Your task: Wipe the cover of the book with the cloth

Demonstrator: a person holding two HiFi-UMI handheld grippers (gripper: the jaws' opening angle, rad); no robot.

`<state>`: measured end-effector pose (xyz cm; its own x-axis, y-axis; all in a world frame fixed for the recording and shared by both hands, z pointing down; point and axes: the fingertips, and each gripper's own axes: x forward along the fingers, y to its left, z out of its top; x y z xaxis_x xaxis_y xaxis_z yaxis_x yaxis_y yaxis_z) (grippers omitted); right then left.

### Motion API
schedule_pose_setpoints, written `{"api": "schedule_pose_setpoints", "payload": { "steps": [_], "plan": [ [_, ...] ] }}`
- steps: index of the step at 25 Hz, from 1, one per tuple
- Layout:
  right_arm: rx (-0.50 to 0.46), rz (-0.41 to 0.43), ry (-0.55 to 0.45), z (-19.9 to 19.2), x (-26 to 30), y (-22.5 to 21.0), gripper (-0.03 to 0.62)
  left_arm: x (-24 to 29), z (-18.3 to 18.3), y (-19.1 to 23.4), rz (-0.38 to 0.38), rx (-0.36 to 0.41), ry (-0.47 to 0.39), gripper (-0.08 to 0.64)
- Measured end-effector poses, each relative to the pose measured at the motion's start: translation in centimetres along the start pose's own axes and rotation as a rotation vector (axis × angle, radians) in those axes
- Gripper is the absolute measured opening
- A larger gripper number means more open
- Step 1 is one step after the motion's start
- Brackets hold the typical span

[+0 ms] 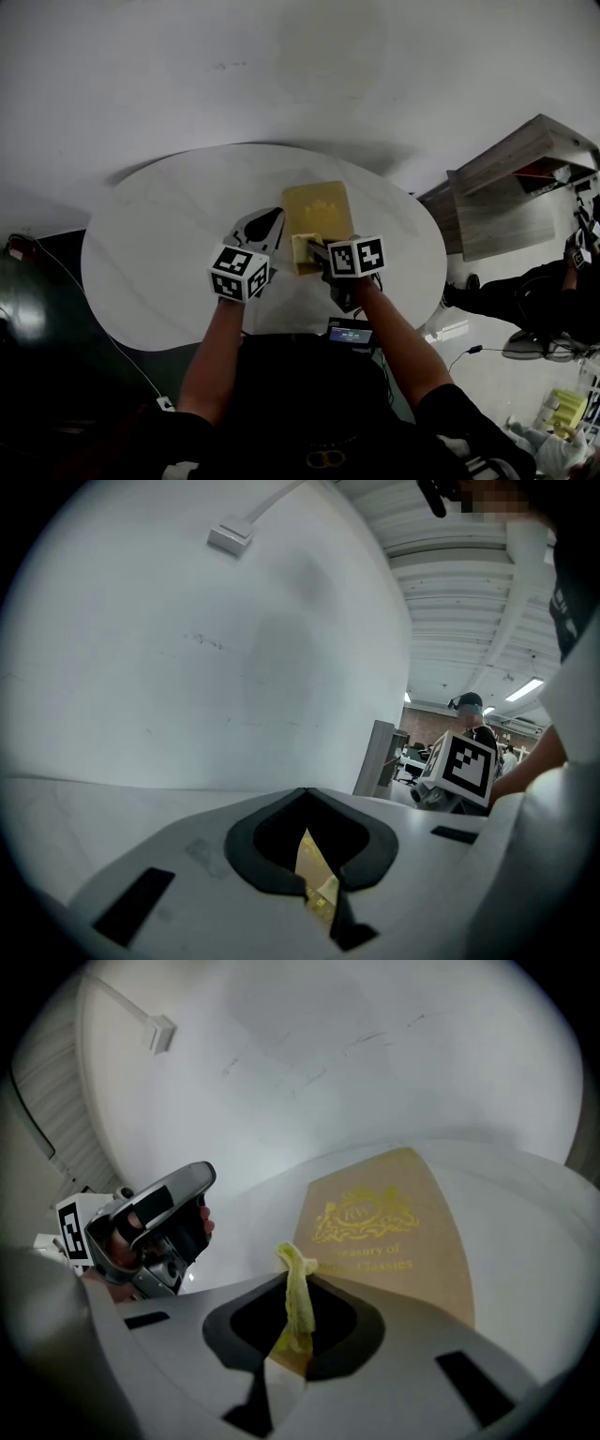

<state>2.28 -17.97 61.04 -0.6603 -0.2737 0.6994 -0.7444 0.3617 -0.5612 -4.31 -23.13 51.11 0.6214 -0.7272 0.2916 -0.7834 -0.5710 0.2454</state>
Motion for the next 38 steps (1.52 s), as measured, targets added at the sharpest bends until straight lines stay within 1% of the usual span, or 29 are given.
{"api": "schedule_pose_setpoints", "payload": {
  "steps": [16,38],
  "plan": [
    [0.036,-0.034,-0.03,0.2,-1.6,-2.6,0.087,0.4,-0.3,-0.2,0.0,-0.014,0.004,0.009],
    [0.132,-0.126,-0.124,0.2,-7.0,-9.1,0.087,1.2,-0.2,-1.1,-0.022,-0.007,0.012,0.009]
  ]
}}
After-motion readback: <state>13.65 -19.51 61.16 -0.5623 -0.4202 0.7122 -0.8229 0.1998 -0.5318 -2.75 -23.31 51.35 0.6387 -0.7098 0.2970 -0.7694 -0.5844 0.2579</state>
